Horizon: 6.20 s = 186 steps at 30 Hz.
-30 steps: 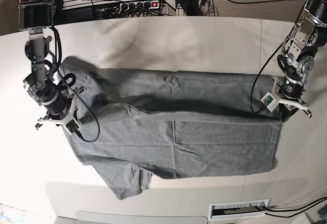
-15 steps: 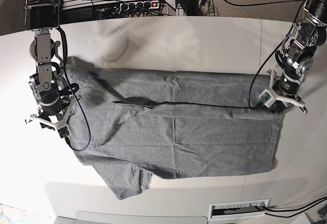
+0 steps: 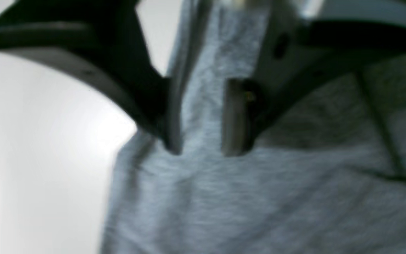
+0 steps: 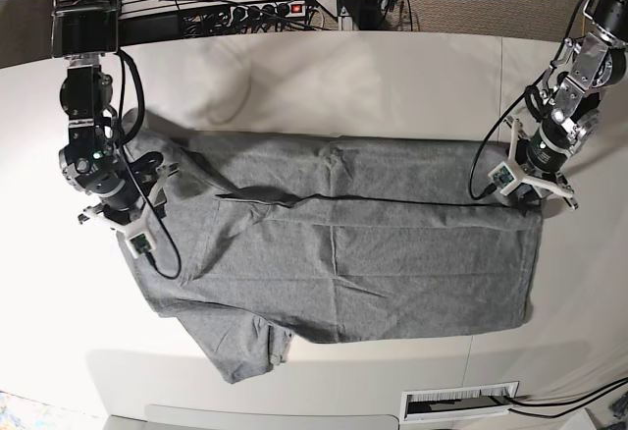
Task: Fold the T-shirt properly
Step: 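Lower the folded shoulder edge onto the shirt and release both grippers, then grasp the folded shirt's side edges with both grippers, then lift the hem side and fold it over toward the folded edge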
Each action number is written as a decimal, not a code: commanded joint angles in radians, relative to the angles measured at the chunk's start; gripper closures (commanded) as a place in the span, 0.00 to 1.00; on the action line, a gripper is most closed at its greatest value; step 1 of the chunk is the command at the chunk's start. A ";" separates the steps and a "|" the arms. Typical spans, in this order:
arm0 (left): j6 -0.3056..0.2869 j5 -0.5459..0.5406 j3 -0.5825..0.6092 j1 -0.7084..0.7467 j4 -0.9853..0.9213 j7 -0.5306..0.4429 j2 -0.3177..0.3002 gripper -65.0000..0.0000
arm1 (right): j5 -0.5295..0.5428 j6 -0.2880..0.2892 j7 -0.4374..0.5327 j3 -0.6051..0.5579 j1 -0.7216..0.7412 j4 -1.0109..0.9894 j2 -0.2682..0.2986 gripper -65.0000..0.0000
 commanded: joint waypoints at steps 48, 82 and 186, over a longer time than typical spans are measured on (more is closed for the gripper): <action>-0.516 -0.200 -0.006 0.224 0.051 0.264 -0.216 1.00 | 0.124 0.095 -0.432 -0.096 -0.210 0.019 0.116 1.00; -0.416 -0.304 -0.009 0.349 0.391 0.579 -0.258 1.00 | 0.070 0.095 -0.321 0.063 -0.496 0.399 0.115 1.00; -0.538 -0.956 -0.009 -0.542 -0.335 0.515 -0.093 1.00 | -0.065 0.125 0.136 -0.177 0.449 -0.627 -0.040 0.69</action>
